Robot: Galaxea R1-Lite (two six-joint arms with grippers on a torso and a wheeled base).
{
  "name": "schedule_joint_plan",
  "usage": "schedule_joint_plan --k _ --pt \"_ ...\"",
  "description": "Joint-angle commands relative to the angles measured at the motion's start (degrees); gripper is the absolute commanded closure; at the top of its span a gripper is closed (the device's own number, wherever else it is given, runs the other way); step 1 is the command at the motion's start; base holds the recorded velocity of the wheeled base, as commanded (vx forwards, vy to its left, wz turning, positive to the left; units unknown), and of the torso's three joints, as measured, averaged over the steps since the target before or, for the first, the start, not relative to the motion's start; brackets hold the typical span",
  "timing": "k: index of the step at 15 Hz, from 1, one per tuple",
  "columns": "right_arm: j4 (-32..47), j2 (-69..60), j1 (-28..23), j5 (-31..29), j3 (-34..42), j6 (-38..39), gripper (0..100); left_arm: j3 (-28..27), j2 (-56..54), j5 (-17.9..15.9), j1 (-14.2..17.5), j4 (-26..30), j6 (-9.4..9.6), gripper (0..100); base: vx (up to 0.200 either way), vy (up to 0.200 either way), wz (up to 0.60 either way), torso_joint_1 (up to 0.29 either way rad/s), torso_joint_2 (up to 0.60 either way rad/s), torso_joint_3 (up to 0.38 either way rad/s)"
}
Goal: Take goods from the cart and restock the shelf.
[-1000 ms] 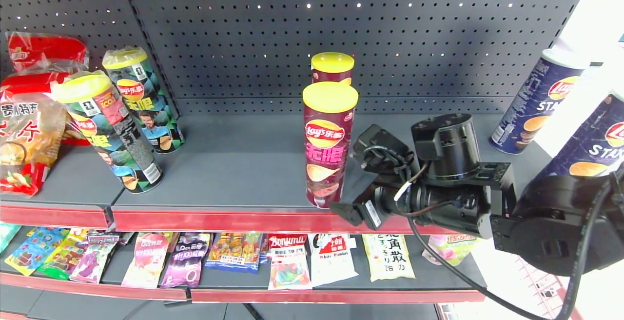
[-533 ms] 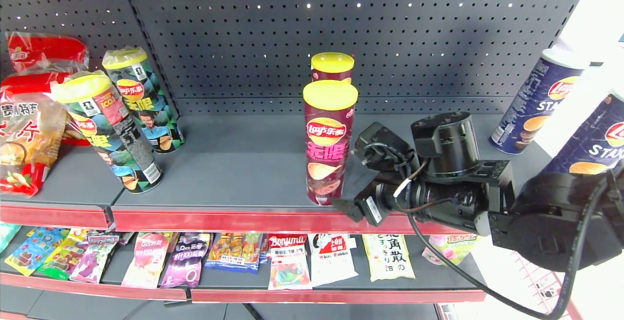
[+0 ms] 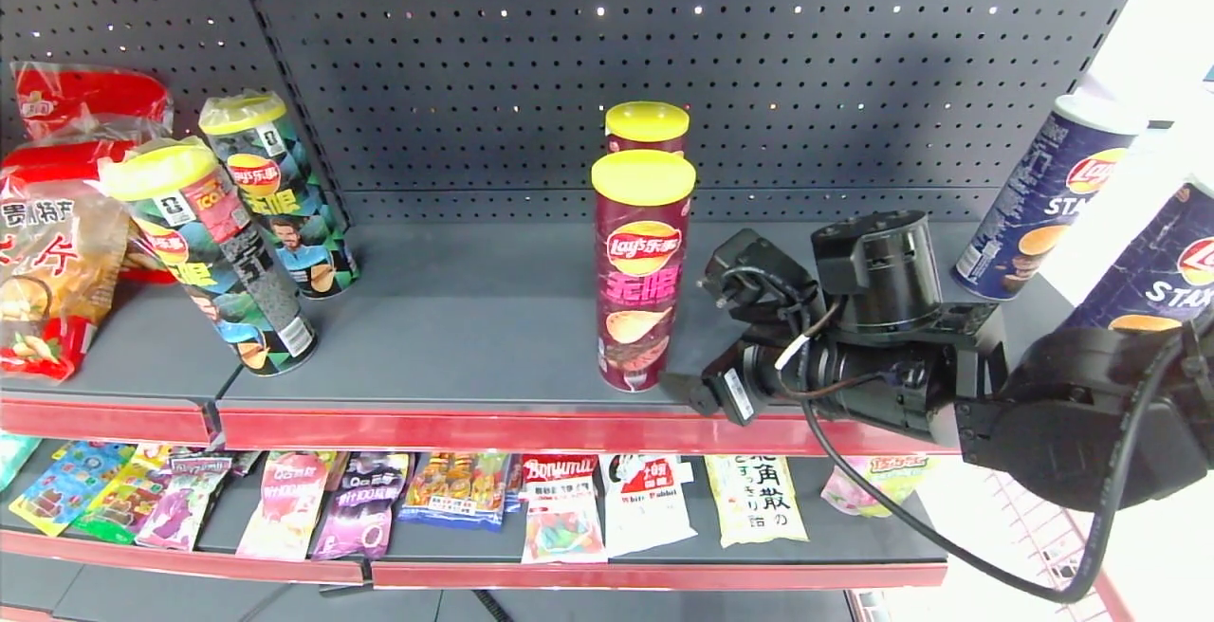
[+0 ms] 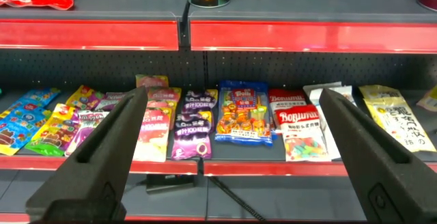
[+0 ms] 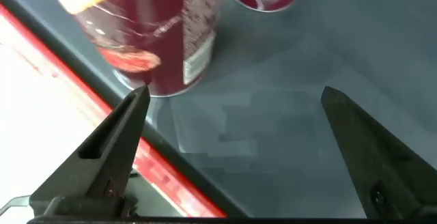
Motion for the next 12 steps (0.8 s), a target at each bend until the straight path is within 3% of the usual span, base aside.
schedule_joint_plan --k 1,8,12 --pt "0.0 -0.5 -0.2 0.0 0.2 0.0 0 0.0 0.0 0.0 0.0 0.0 -0.04 0 0.0 0.0 0.0 0.0 0.0 0.0" --pt "0.0 -2.3 -6.4 0.0 1.3 0.0 0 0.0 0.0 0.0 0.0 0.0 -0.04 0 0.0 0.0 0.0 0.0 0.0 0.0" --pt "-0.2 0.3 -6.7 -2.1 -0.9 0.0 0 0.0 0.0 0.0 0.0 0.0 -0.04 0 0.0 0.0 0.0 0.0 0.0 0.0"
